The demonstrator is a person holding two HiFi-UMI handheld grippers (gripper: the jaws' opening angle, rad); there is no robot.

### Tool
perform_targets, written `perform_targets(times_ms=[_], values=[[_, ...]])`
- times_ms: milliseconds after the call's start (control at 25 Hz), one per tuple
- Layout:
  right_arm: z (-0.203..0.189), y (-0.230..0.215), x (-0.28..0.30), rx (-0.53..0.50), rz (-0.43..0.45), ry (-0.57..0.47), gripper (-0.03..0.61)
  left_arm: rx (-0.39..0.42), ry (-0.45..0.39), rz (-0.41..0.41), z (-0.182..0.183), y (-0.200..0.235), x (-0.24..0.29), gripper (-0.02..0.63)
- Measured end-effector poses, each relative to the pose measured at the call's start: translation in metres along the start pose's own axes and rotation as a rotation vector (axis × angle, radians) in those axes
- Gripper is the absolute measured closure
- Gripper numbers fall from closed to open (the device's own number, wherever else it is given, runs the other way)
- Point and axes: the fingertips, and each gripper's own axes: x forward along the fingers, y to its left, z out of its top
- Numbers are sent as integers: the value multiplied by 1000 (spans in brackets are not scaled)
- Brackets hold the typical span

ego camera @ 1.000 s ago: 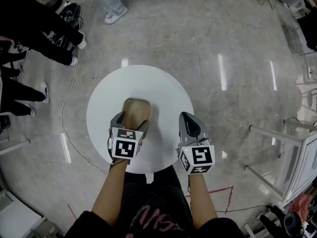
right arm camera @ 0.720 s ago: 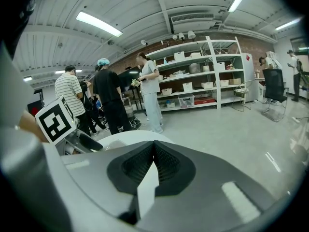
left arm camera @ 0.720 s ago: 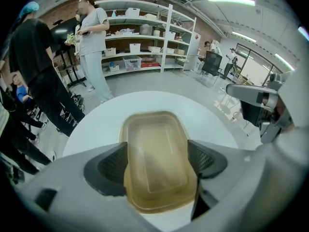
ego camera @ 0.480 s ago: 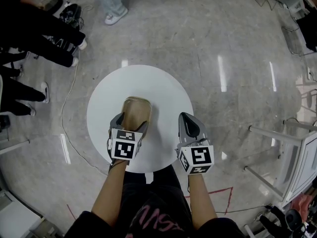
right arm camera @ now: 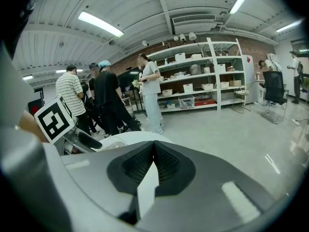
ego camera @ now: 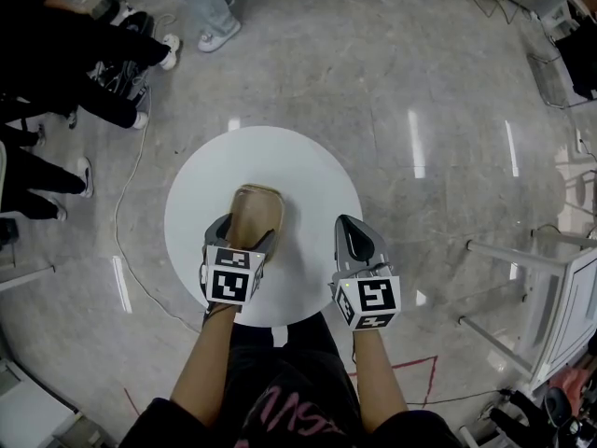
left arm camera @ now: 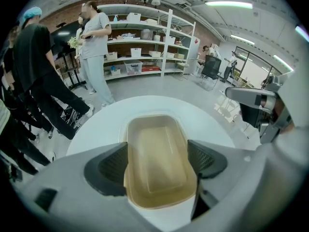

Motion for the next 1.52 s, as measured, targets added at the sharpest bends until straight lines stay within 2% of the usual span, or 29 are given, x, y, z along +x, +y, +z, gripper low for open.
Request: perform_targets(times_ms=[400,800,1520], values=[[20,14,-2,-36,12,-40,571,-5,-83,3,17,5,-23,231],[46,35,-24,-27,-10,-77,571,14,-213,21,45,19,-77,232],[98,54,-77,-93,-14,-177,571,21,-417,47,81,7,-161,232]])
